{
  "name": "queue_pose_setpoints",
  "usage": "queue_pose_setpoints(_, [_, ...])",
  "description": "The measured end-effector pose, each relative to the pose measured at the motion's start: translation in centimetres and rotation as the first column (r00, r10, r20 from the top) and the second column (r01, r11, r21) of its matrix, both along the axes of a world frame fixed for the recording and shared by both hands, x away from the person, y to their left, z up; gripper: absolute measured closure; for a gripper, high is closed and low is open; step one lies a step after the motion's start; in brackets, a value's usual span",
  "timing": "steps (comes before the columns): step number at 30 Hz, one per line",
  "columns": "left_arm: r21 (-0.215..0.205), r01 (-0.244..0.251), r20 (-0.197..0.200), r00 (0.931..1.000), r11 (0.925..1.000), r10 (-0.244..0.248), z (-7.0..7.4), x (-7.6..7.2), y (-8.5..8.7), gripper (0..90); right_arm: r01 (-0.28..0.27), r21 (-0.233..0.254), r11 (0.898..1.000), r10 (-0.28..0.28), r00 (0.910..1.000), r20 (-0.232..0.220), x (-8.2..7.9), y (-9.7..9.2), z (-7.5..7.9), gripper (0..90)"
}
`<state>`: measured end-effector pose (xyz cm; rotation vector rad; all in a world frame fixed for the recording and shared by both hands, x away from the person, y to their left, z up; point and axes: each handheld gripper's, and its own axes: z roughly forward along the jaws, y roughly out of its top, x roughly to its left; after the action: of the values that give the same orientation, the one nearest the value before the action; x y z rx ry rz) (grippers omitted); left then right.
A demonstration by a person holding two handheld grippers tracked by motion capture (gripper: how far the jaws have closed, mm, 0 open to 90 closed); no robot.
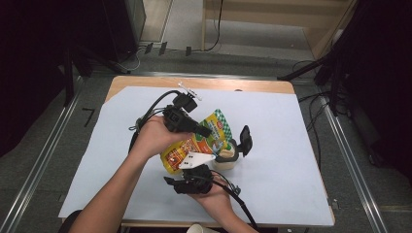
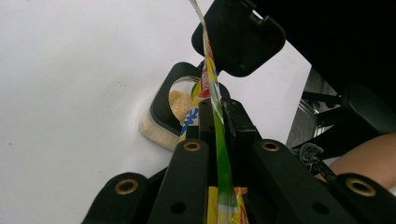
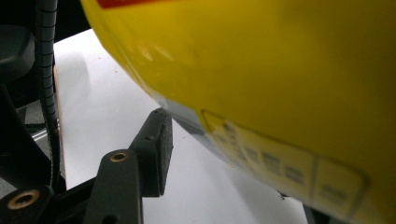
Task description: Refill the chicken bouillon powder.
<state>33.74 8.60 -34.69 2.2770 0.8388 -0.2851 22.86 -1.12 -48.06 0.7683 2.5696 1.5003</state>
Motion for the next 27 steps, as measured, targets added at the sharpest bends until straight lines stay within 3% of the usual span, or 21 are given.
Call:
queue_pose_setpoints(11, [0.007,0.011,-0.004,0.9999,0.9999,-0.011,-1.3,0.4,-0.8,86.9,-0.003,-0.021,1.0,0.003,1.0,-0.004,0.0,0.1,-0.3,49.0])
queue_pose_setpoints(27, [-0.063,0.017,-0.044,0.9988,0.9979,-0.02,-0.2,0.6,1.7,90.0,-0.003,-0.035,0.999,0.003,0.9999,0.015,-0.1,0.2,-0.5,48.1])
